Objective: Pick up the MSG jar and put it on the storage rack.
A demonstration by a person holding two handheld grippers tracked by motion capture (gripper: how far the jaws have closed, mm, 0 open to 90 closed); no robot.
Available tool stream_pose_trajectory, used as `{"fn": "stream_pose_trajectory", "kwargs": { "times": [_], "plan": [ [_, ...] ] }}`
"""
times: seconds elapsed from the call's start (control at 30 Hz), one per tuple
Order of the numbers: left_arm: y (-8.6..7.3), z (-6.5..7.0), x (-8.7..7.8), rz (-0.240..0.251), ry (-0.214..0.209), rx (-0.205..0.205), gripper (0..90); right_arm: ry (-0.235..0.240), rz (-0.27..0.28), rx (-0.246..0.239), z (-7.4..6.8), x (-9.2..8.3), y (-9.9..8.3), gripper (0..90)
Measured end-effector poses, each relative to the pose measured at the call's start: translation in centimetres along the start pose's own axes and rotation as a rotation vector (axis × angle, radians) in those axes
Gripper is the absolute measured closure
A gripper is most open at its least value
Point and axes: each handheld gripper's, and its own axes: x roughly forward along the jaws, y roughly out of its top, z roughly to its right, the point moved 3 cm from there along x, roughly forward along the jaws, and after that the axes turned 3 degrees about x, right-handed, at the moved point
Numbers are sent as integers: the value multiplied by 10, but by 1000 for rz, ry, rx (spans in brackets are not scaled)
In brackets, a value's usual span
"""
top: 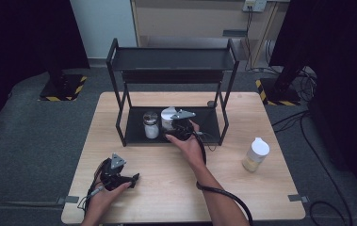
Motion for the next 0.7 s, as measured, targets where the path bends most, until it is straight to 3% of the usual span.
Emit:
{"fn": "stream_pose_trajectory", "kwargs": {
  "times": [0.7],
  "plan": [
    [0, 0, 0, 1, 1, 0, 32, 17, 26, 7, 8, 4, -8, 308]
  ]
}}
